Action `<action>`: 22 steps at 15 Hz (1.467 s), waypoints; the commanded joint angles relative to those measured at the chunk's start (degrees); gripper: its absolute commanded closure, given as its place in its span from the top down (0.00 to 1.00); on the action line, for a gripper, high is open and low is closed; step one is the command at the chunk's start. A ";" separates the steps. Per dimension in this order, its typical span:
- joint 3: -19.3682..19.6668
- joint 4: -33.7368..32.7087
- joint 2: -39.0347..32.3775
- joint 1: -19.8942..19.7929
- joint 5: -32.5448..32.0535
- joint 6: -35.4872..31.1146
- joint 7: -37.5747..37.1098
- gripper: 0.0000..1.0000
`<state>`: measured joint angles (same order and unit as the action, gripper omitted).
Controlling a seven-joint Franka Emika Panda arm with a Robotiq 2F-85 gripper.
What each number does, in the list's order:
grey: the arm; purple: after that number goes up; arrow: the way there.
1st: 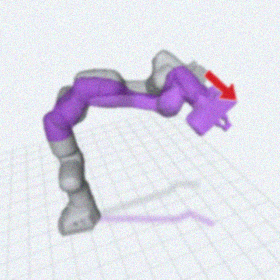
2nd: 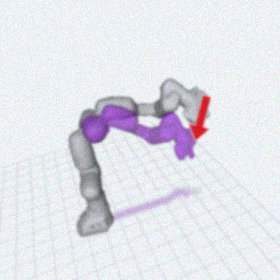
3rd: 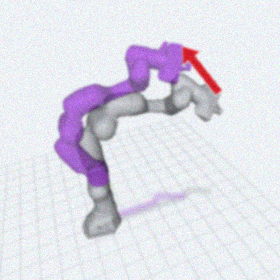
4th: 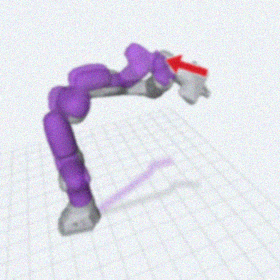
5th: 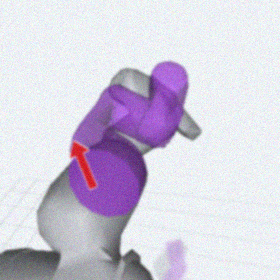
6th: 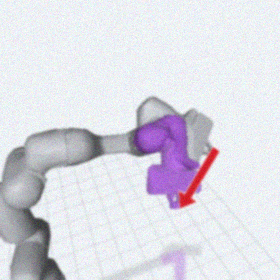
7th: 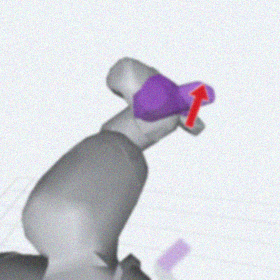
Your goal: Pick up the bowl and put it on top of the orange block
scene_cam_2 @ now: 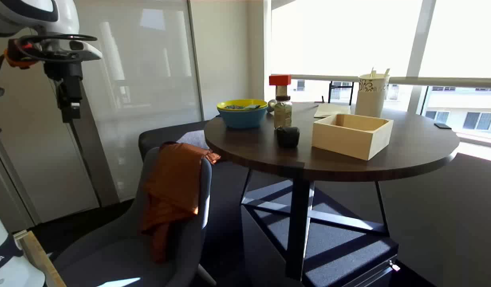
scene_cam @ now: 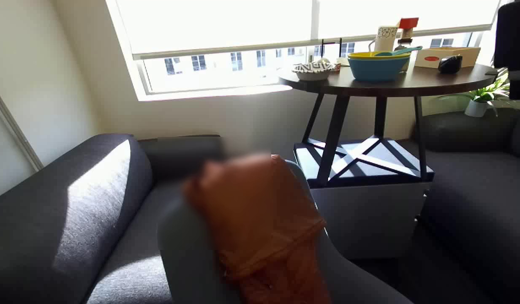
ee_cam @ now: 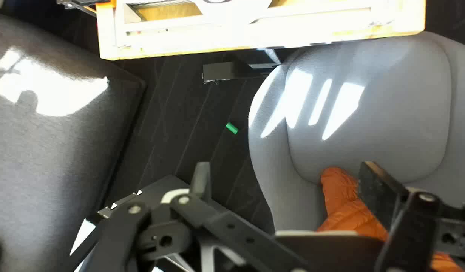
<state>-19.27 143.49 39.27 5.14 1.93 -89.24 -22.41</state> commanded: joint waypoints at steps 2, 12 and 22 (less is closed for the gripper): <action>0.72 -0.14 -0.25 0.90 -0.39 0.14 -0.48 1.00; 4.95 -1.67 0.11 -2.55 2.65 -1.53 -5.18 1.00; 11.01 -12.65 -6.63 -11.04 10.89 -6.13 -18.31 1.00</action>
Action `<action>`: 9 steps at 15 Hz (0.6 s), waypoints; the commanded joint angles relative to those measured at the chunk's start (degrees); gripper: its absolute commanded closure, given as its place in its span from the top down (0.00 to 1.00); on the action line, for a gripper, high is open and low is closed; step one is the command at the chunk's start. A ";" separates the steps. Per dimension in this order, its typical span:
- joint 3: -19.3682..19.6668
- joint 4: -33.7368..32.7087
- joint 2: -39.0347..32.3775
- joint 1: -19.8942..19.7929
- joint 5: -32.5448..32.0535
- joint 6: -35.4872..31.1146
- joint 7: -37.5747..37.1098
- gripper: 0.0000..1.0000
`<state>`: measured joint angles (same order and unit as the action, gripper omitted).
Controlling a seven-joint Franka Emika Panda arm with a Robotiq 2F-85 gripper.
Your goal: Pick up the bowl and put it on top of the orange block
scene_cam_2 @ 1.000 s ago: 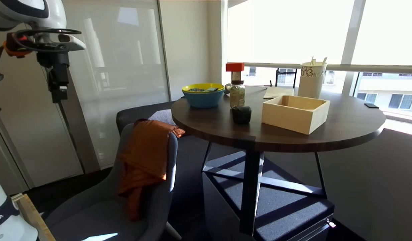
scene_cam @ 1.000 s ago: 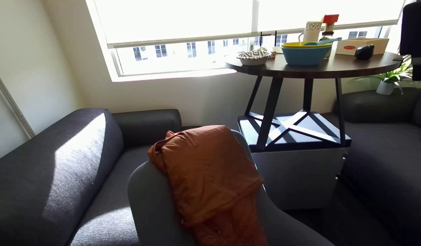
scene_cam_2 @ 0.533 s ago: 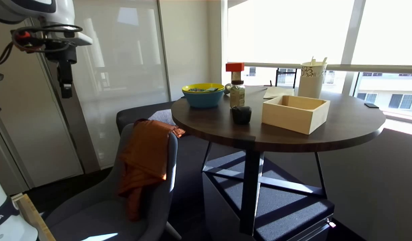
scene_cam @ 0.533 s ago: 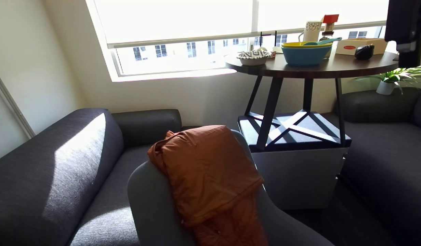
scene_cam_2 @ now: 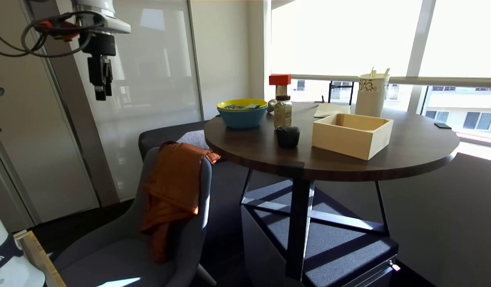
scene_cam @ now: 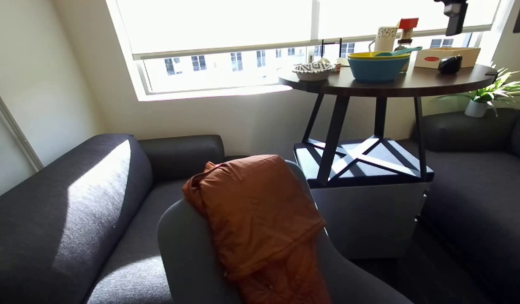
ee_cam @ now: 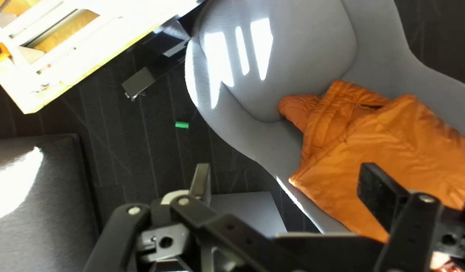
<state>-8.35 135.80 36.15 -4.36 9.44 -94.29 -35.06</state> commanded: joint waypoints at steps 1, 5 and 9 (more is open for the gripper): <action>0.14 -5.88 -3.67 -1.82 4.22 -1.85 -7.89 1.00; 0.59 -3.28 -2.21 -0.73 1.65 -1.25 -4.34 1.00; 0.31 -2.75 -2.10 -1.14 2.35 -1.26 -6.65 1.00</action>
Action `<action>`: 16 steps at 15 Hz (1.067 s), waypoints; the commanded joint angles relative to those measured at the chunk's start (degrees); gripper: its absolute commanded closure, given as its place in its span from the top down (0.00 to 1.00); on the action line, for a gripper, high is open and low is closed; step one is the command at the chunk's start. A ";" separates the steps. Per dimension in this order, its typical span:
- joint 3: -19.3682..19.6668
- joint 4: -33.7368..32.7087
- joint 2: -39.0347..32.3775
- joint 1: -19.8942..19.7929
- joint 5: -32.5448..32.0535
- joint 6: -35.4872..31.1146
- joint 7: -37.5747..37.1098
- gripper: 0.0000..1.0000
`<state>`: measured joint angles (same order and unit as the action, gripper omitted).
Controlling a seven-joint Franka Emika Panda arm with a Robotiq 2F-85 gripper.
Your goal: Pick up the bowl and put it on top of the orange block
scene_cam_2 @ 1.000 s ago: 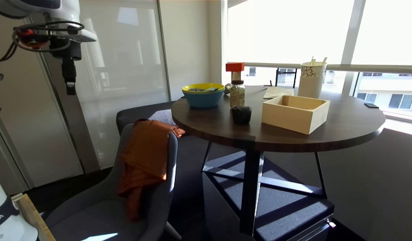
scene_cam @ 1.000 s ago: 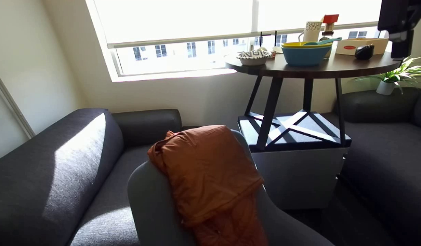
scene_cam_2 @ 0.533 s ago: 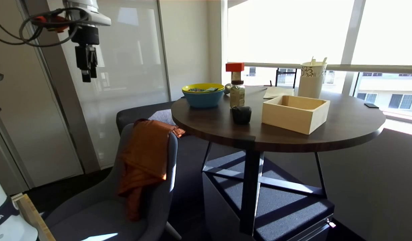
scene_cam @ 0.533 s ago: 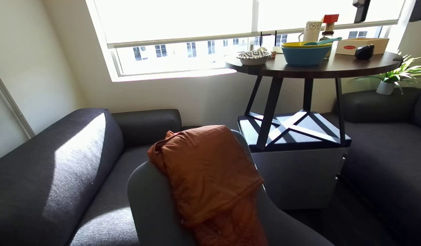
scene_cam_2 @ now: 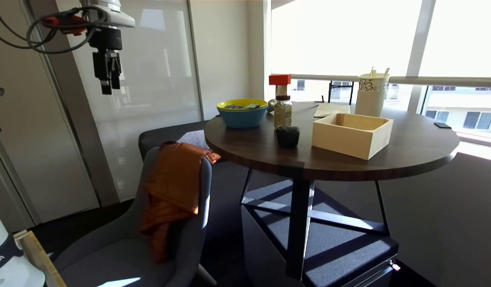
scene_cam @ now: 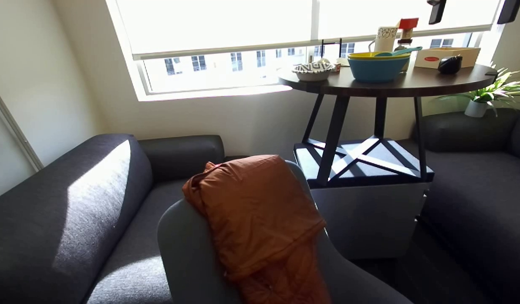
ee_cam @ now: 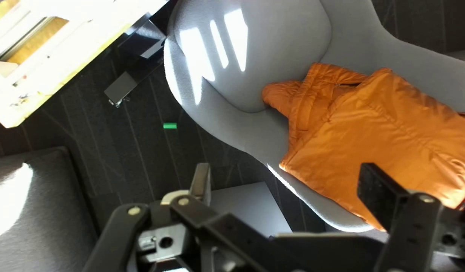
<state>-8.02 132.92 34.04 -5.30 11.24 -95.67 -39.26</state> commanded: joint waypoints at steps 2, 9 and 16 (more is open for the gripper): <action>-1.08 -2.63 -3.69 -1.09 2.43 1.78 -10.18 1.00; -0.30 -18.35 -21.87 -0.49 2.35 -5.95 -31.05 1.00; 3.09 -33.66 -34.97 1.71 1.12 -12.60 -50.34 1.00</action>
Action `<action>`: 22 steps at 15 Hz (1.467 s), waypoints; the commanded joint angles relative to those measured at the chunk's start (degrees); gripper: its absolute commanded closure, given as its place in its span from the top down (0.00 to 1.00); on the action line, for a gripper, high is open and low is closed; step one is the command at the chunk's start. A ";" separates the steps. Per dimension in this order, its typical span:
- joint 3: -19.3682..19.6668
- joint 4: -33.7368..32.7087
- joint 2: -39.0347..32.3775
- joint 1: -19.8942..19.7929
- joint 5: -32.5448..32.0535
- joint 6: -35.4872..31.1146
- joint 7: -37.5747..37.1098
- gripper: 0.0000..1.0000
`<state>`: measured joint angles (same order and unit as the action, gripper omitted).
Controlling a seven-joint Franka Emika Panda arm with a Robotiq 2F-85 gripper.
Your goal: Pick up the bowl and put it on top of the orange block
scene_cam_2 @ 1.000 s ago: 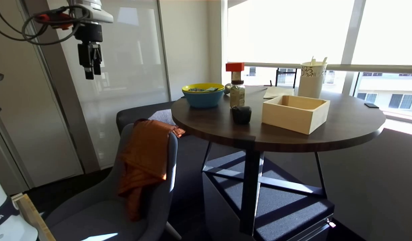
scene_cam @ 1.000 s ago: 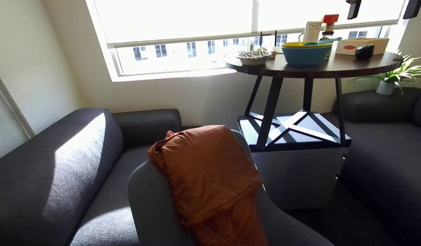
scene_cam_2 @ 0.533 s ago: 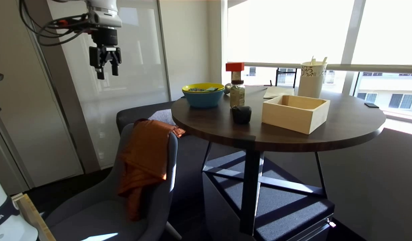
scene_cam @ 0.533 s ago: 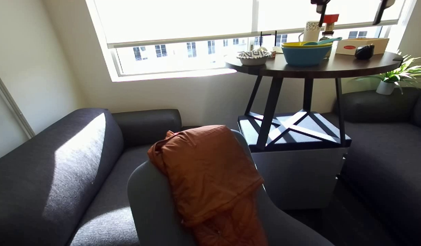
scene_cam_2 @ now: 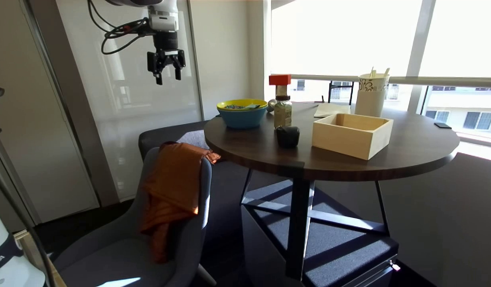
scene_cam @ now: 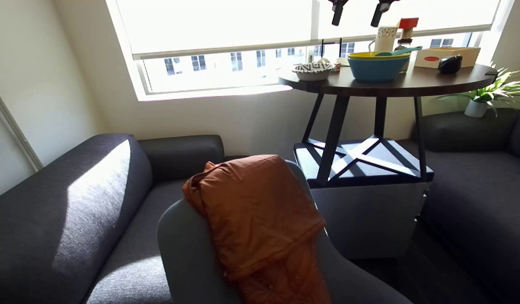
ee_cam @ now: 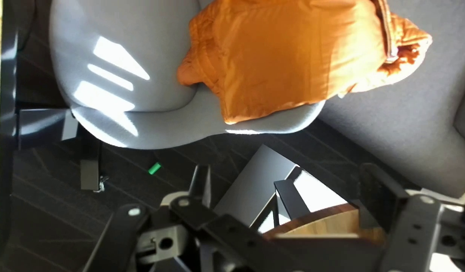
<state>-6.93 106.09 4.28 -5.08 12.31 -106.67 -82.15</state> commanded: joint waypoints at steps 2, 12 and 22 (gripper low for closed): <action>2.90 -3.03 -2.64 2.33 -0.16 -0.98 -2.94 1.00; 5.02 -3.69 -9.54 3.28 -11.33 -19.98 -12.99 1.00; 9.44 -5.31 -17.33 6.89 -26.61 -27.33 -20.59 0.84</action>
<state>1.33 102.55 -11.31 0.20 -13.19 -132.72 -100.91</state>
